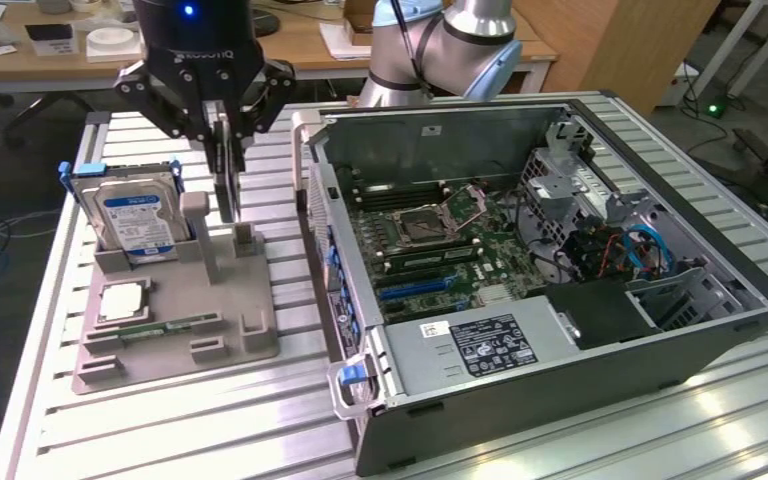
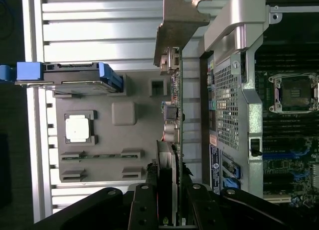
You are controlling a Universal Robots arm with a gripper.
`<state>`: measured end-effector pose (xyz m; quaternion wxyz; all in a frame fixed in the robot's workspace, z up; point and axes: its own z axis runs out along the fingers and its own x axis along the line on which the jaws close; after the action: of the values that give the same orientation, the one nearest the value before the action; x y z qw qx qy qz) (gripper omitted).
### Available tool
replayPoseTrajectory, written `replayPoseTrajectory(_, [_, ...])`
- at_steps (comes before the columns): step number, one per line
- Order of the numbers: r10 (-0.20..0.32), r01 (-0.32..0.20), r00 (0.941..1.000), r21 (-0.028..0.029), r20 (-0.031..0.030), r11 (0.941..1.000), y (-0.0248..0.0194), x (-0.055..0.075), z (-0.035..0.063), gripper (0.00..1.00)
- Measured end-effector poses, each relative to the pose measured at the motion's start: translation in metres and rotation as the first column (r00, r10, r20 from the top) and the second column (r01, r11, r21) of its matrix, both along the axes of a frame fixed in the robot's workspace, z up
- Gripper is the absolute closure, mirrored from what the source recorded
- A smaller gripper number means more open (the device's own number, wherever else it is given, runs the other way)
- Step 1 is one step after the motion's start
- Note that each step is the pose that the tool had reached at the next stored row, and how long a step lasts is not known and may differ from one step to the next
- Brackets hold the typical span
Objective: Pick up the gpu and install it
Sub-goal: 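Pick up the gpu and move the gpu toward the slot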
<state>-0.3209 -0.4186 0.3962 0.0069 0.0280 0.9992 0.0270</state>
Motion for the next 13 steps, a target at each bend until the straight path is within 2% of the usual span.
replayPoseTrajectory(13, [0.000,0.000,1.0000,-0.0001,-0.0001,1.0000,0.0000,0.0000,0.0091,0.73])
